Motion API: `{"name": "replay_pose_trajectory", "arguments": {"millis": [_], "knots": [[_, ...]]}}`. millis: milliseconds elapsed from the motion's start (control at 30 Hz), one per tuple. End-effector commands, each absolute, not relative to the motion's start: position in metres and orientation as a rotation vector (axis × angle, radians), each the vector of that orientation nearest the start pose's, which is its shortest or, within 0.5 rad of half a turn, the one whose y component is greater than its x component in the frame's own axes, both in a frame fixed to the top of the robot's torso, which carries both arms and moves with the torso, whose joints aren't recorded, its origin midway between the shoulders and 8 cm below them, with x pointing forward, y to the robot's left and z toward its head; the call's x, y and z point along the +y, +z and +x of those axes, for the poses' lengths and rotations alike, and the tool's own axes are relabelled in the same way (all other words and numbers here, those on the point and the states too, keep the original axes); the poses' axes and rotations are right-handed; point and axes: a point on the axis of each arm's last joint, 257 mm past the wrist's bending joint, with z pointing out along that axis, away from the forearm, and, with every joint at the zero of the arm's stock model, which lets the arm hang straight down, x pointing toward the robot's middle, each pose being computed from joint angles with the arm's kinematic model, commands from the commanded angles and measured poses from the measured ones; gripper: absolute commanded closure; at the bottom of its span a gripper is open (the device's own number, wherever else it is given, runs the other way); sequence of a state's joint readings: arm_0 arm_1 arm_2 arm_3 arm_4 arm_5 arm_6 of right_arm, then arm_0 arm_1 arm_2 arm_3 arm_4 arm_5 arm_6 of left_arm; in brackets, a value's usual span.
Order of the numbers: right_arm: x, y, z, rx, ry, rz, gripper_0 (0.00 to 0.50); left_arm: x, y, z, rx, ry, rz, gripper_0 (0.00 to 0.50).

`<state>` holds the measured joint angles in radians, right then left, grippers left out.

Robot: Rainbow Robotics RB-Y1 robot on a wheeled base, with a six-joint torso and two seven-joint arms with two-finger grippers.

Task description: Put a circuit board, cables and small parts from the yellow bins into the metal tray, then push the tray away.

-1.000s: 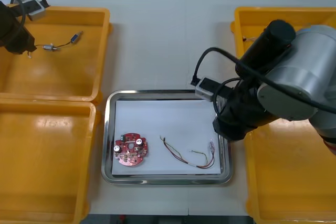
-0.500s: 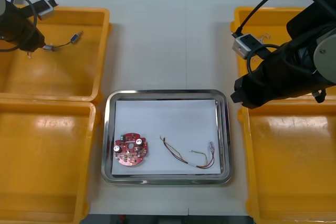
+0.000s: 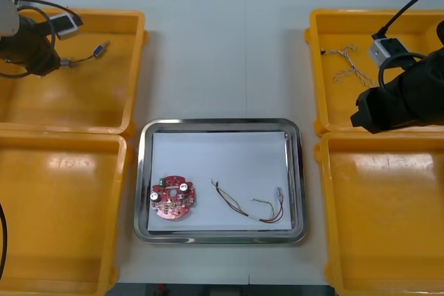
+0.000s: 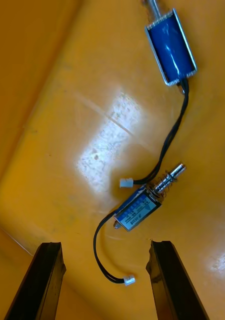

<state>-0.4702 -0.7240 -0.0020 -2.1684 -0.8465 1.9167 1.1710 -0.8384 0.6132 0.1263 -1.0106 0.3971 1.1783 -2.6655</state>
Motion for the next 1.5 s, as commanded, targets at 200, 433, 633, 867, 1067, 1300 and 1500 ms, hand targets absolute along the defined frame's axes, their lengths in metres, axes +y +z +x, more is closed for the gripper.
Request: {"name": "replay_pose_trajectory", "arguments": {"millis": [200, 433, 633, 867, 1067, 1300, 1500], "knots": [[-0.313, -0.115, 0.417, 2.577, 0.004, -0.095, 0.039, 0.417, -0.140, 0.654, 2.175, 0.633, 1.170, 0.000], [-0.339, -0.114, 0.428, 2.583, -0.059, -0.094, 0.040, 0.406, -0.141, 0.656, 2.164, 0.626, 1.203, 0.014], [-0.354, -0.116, 0.438, 2.599, -0.101, -0.156, 0.039, 0.397, -0.140, 0.657, 2.160, 0.601, 1.210, 0.024], [-0.356, -0.104, 0.474, 2.531, -0.072, -0.218, 0.039, 0.389, -0.139, 0.655, 2.185, 0.558, 1.195, 0.028], [-0.352, -0.095, 0.513, 2.423, -0.084, -0.299, 0.039, 0.384, -0.148, 0.645, 2.263, 0.471, 1.176, 0.043], [-0.352, -0.093, 0.553, 2.311, -0.135, -0.325, 0.041, 0.378, -0.135, 0.643, 2.307, 0.429, 1.123, 0.046], [-0.352, -0.089, 0.577, 2.255, -0.150, -0.322, 0.041, 0.375, -0.129, 0.646, 2.302, 0.421, 1.112, 0.045]]}}
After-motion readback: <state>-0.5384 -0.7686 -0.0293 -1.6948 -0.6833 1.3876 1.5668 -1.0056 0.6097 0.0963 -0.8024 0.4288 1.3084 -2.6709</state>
